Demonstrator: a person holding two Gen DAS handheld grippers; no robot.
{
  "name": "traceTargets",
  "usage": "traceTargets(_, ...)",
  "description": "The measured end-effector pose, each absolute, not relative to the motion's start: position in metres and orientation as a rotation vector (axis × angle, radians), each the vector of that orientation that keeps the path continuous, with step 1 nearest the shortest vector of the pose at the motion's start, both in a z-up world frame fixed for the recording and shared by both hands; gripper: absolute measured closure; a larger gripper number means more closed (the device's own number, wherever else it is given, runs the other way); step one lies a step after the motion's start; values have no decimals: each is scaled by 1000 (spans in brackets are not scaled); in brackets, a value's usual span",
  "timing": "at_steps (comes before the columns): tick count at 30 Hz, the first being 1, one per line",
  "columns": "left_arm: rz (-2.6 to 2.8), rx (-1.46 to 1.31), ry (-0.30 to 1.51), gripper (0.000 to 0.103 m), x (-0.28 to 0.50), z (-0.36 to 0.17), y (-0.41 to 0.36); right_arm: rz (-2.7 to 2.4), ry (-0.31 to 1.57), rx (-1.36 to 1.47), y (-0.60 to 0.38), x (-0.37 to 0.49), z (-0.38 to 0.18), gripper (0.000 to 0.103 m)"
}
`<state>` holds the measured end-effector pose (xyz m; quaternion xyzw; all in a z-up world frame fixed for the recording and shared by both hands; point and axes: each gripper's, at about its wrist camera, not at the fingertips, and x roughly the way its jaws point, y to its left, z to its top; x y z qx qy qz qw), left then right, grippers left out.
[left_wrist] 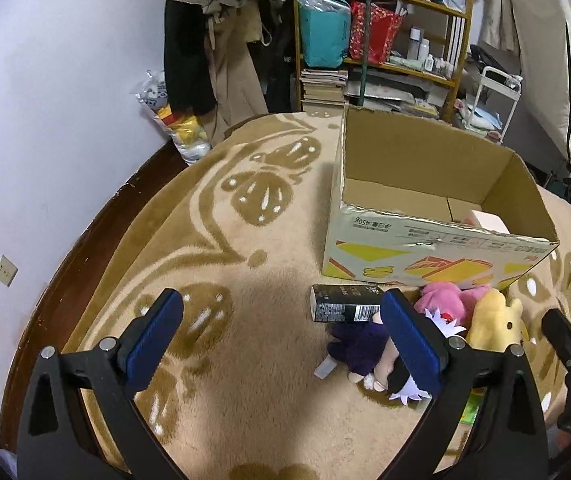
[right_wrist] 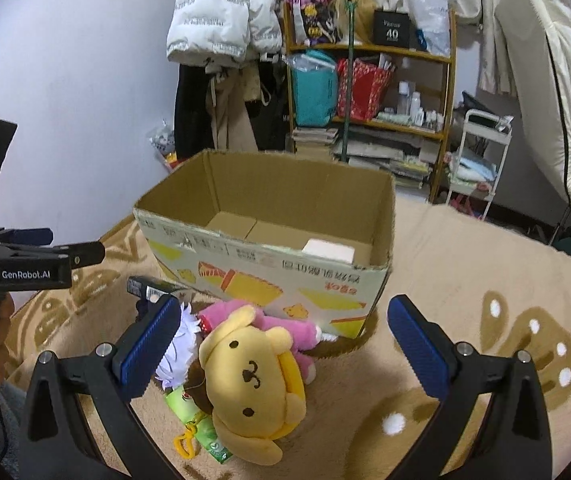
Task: Organize soft objects
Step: 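Withdraw both tools from the box back toward the toy pile, then grasp the yellow bear plush with the right tool while the left grasps the black tissue pack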
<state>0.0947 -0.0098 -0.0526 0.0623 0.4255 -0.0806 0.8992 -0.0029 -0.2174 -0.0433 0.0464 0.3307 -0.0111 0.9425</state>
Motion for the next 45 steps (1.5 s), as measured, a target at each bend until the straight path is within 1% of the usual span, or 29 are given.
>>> traceTargets(7, -195, 144, 923, 5, 102, -67, -18, -19, 761, 127, -221, 8, -63, 0)
traceTargets(16, -274, 216, 942, 5, 100, -84, -42, 36, 886, 260, -234, 15, -88, 0)
traceTargets(25, -315, 252, 973, 5, 102, -104, -60, 79, 961, 259, -228, 27, -105, 0)
traceTargets(39, -287, 182, 1016, 5, 124, -118, -53, 98, 1048, 239, -220, 47, -128, 0)
traceTargets(45, -281, 186, 1026, 5, 131, -124, -53, 105, 1070, 285, -224, 49, -133, 0)
